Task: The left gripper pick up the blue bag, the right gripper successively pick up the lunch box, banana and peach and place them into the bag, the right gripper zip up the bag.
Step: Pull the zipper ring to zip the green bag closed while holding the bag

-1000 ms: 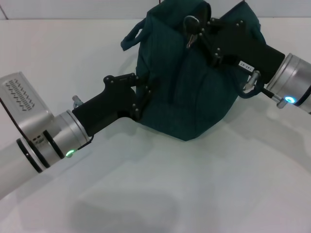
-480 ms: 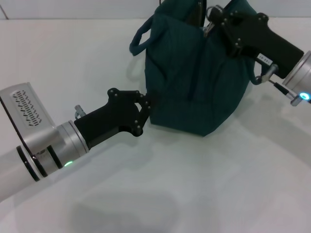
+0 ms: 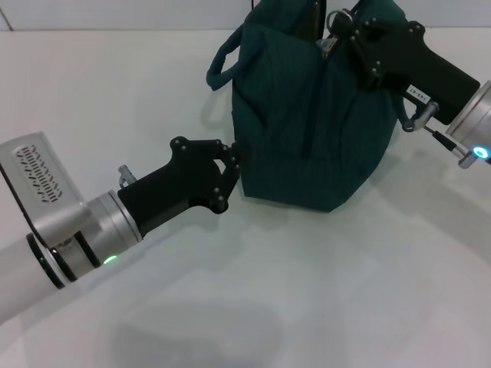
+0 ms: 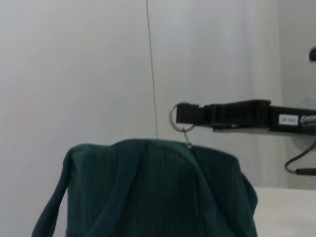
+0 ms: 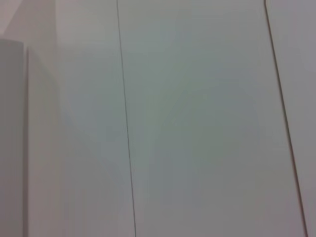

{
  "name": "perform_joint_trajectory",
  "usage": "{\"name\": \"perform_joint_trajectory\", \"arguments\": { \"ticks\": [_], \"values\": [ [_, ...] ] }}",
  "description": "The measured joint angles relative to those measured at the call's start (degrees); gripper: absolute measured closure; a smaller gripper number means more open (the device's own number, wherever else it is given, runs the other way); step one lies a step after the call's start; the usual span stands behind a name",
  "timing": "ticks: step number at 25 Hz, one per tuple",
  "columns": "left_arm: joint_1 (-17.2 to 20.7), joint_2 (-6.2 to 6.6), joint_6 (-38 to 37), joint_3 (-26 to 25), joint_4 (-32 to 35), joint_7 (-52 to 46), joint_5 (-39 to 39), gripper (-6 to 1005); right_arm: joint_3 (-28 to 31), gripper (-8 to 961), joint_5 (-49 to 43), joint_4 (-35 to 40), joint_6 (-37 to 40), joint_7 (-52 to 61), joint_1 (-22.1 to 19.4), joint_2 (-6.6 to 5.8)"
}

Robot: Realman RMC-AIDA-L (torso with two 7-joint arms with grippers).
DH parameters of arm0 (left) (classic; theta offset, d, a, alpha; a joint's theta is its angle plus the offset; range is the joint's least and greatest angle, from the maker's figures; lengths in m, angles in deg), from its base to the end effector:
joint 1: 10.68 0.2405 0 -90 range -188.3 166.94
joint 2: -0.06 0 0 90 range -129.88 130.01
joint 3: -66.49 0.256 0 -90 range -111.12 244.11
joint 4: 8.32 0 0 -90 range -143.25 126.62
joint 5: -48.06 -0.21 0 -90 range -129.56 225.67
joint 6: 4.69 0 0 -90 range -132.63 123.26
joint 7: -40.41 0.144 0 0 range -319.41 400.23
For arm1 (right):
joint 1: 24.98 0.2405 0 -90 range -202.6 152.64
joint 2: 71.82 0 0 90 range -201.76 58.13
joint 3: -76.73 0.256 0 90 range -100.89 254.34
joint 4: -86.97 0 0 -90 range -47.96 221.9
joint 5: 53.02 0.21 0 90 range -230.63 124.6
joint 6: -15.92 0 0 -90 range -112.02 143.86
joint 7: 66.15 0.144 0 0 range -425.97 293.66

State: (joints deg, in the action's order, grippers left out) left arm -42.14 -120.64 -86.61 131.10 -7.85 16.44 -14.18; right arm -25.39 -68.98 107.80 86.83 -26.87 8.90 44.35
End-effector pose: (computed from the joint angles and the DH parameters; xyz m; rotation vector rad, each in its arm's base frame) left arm -0.2589 0.2942 -0.0803 -2.3560 -0.2319 -0.9382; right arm 0.1932 0.3719 -0.0310 -2.1903 0.2957 1.1861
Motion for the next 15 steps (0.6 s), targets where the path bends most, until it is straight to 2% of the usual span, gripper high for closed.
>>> {"name": "perform_joint_trajectory", "arguments": {
  "ticks": [2, 7, 15],
  "values": [
    [-0.03, -0.04, -0.67, -0.01, -0.24, 0.16, 0.01, 999, -0.04, 947, -0.12, 0.0, 0.0, 0.0, 0.12, 0.01],
    [-1.0, -0.06, -1.12, -0.01, -0.84, -1.37, 1.24, 895, -0.09, 947, -0.16, 0.07, -0.08, 0.0, 0.22, 0.02],
    [-5.56, -0.07, -0.71, 0.0, -3.55, -4.25, 3.11, 709, -0.22, 947, -0.28, 0.4, -0.13, 0.0, 0.35, 0.02]
  ]
}}
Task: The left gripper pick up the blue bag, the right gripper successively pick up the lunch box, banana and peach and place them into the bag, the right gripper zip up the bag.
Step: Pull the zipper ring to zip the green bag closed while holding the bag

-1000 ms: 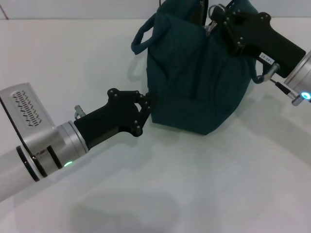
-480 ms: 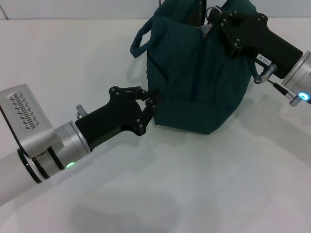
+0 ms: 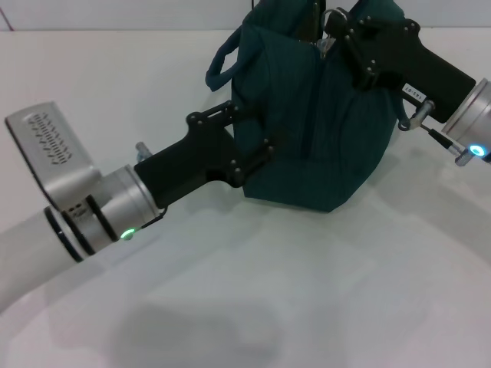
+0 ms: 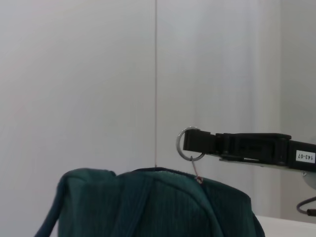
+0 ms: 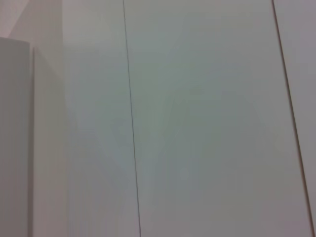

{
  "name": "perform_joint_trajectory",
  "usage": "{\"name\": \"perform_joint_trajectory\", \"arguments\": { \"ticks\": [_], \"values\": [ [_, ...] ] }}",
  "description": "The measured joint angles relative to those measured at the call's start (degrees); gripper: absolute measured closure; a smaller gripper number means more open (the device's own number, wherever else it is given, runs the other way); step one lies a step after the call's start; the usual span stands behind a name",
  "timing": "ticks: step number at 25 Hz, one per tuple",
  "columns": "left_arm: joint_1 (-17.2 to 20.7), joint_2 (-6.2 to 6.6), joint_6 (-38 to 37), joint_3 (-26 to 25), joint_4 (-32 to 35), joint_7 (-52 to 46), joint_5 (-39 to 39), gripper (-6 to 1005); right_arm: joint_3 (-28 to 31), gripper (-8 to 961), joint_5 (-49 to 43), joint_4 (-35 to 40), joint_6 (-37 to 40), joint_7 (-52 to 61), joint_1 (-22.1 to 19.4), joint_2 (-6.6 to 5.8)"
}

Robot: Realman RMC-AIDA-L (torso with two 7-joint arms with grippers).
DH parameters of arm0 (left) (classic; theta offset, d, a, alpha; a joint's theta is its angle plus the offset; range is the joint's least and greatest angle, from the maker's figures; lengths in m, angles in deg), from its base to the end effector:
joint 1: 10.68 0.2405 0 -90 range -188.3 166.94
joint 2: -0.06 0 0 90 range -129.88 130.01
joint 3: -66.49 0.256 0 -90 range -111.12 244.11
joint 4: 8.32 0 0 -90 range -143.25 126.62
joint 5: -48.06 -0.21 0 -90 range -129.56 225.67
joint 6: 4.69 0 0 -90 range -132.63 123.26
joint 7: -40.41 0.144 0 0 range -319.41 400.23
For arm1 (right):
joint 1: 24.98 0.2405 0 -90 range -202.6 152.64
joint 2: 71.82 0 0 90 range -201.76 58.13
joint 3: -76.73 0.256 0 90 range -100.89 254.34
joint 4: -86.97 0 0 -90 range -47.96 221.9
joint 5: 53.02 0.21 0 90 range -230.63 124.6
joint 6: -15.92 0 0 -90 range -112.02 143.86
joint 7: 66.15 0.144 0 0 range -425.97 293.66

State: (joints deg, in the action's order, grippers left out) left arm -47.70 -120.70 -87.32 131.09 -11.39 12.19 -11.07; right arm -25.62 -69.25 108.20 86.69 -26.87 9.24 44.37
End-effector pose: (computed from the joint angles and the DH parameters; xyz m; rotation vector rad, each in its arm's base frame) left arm -0.2355 0.3124 -0.0818 -2.3545 -0.3028 -1.0361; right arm 0.1891 0.3727 -0.0321 -2.2009 0.2816 1.1900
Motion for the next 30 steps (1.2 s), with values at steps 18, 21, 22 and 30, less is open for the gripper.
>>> {"name": "perform_joint_trajectory", "arguments": {
  "ticks": [18, 21, 22, 30],
  "values": [
    [-2.83, 0.01, 4.21, -4.47, -2.46, 0.61, -0.39, 393, -0.05, 947, -0.03, 0.04, 0.2, 0.0, 0.28, 0.0],
    [-2.91, 0.0, 4.86, -4.48, -2.52, 0.62, -0.15, 418, -0.05, 947, -0.03, -0.05, 0.16, 0.0, 0.54, 0.0],
    [-2.92, 0.0, 4.9, -4.49, -2.54, 0.62, -0.08, 426, -0.05, 947, -0.03, -0.05, 0.16, 0.0, 0.54, 0.0],
    [-3.35, 0.0, 5.02, -6.35, -2.88, 0.66, -0.44, 425, -0.15, 947, 0.0, -0.14, 0.3, 0.0, 0.58, 0.0]
  ]
}}
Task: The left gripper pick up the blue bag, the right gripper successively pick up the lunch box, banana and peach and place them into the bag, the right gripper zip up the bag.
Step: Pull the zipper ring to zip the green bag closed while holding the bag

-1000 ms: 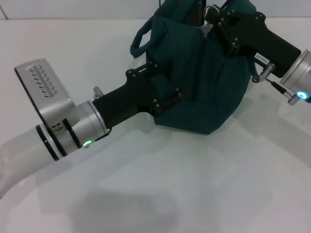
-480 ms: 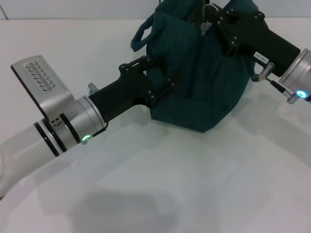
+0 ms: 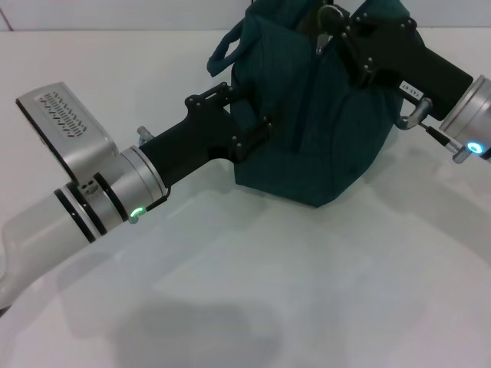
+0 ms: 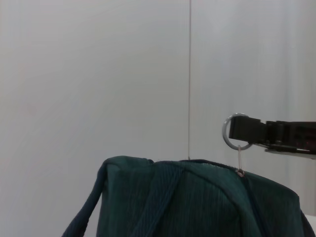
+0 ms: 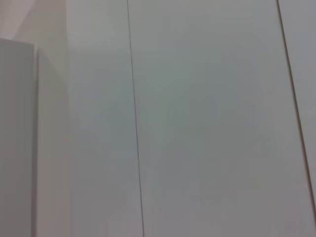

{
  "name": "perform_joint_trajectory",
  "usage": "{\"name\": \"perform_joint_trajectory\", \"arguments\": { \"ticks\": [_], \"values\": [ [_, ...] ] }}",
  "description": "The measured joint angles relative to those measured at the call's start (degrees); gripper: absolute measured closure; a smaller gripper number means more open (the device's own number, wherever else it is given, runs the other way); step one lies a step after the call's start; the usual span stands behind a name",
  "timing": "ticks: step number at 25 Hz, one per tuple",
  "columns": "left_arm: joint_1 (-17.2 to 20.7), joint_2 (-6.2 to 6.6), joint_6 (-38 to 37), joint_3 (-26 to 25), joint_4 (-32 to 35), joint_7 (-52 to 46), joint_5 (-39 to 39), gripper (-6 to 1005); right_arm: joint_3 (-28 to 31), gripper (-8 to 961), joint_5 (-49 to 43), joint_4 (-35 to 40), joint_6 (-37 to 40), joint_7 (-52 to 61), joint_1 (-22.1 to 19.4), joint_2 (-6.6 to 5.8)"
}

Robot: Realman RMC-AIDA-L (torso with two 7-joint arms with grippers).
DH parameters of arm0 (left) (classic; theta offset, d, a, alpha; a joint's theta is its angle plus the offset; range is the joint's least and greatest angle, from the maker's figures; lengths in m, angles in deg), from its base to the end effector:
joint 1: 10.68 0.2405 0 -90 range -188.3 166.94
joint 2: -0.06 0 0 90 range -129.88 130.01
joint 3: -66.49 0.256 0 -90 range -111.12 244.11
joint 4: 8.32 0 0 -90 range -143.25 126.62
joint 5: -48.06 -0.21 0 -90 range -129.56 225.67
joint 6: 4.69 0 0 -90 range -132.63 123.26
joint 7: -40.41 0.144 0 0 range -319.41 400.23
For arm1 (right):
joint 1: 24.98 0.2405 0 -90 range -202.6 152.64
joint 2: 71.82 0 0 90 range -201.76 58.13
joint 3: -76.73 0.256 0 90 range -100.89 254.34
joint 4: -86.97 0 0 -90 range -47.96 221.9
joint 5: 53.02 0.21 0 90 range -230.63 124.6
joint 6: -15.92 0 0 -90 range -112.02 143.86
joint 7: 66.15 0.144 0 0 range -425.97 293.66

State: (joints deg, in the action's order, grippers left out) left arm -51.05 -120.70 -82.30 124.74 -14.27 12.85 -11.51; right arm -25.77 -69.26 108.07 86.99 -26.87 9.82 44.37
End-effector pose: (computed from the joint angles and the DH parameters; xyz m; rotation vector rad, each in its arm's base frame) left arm -0.2319 0.3321 -0.0846 -2.2912 -0.3766 -0.9821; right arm 0.1854 0.3737 -0.0324 -2.2082 0.2688 1.1982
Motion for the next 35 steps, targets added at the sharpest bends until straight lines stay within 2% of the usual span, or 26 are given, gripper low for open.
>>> {"name": "perform_joint_trajectory", "arguments": {
  "ticks": [17, 22, 30, 35],
  "values": [
    [-1.46, 0.0, 0.07, -0.21, -0.37, 0.68, -2.59, 441, -0.51, 947, 0.28, 0.13, 0.08, 0.0, -0.09, 0.0],
    [-1.66, 0.0, 0.07, -0.31, -0.27, 0.68, -2.6, 665, -0.52, 947, 0.05, 0.23, 0.47, 0.0, -0.08, 0.0],
    [-2.15, 0.0, -0.03, -0.29, -0.63, 3.13, -2.64, 855, -0.51, 947, 0.2, 0.26, 0.24, -0.37, 0.0, 0.0],
    [-2.41, 0.0, -0.35, -0.35, -0.72, 3.49, -2.76, 896, -0.51, 947, 0.39, 0.24, 0.44, -0.69, -0.09, 0.0]
  ]
}}
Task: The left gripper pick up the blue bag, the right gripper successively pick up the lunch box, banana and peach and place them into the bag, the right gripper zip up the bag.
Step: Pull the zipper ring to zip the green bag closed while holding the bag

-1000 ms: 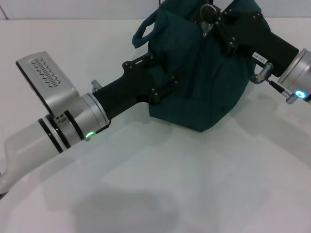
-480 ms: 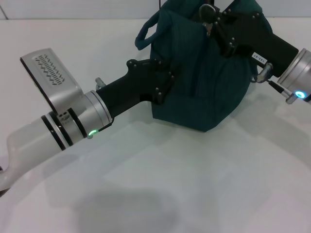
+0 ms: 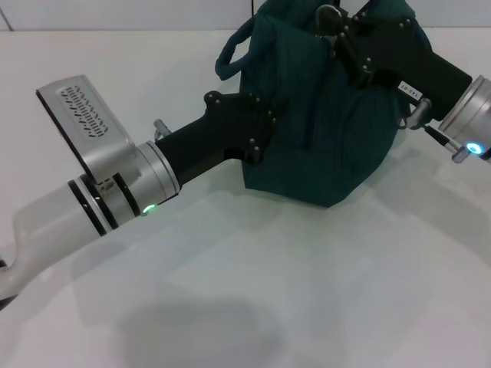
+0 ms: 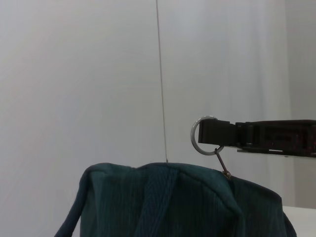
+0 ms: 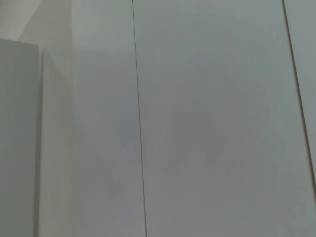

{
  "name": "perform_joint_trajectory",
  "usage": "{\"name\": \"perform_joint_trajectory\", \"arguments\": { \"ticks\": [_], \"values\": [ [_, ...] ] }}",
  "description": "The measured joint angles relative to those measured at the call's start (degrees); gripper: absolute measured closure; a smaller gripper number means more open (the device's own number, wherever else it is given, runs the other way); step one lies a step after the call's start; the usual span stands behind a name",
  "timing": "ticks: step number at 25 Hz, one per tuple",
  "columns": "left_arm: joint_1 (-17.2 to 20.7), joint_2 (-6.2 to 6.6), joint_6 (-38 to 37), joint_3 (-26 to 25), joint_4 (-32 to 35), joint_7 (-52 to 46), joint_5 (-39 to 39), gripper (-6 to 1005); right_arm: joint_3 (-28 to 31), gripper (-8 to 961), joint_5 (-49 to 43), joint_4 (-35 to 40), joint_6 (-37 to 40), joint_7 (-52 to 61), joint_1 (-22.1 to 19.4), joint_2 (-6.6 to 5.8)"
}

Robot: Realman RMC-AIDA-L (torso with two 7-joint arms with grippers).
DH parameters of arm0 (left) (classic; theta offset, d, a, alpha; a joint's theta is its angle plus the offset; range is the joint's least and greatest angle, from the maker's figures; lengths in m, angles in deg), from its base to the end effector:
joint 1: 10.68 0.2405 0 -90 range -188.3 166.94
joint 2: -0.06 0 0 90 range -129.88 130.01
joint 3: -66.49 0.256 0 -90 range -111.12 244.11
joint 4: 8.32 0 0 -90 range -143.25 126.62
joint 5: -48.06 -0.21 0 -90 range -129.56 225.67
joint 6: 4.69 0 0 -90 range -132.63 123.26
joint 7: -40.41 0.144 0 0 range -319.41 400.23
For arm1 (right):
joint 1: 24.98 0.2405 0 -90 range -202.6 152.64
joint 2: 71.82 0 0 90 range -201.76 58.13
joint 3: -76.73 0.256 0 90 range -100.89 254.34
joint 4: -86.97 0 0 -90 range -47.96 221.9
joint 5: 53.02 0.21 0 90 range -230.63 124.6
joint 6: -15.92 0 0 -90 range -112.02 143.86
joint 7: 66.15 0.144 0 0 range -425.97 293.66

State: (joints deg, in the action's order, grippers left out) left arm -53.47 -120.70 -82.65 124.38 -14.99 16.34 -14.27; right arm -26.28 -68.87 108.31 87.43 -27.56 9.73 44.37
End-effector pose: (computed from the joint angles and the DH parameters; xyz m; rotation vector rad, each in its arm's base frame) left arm -0.2179 0.3349 -0.0901 -2.3491 -0.2499 -0.9679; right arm 0.1837 0.3724 -0.0326 -2.2089 0.2497 1.2044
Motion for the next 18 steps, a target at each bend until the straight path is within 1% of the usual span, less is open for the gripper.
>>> {"name": "perform_joint_trajectory", "arguments": {
  "ticks": [6, 18],
  "values": [
    [-0.02, 0.0, -0.12, 0.11, 0.25, 0.21, -0.01, 935, 0.0, 947, 0.04, -0.01, 0.12, -0.01, -0.27, 0.0],
    [0.16, 0.0, 0.07, 0.03, 0.36, 0.6, 0.38, 937, 0.03, 947, 0.03, -0.22, 0.08, -0.01, -0.36, 0.0]
  ]
}}
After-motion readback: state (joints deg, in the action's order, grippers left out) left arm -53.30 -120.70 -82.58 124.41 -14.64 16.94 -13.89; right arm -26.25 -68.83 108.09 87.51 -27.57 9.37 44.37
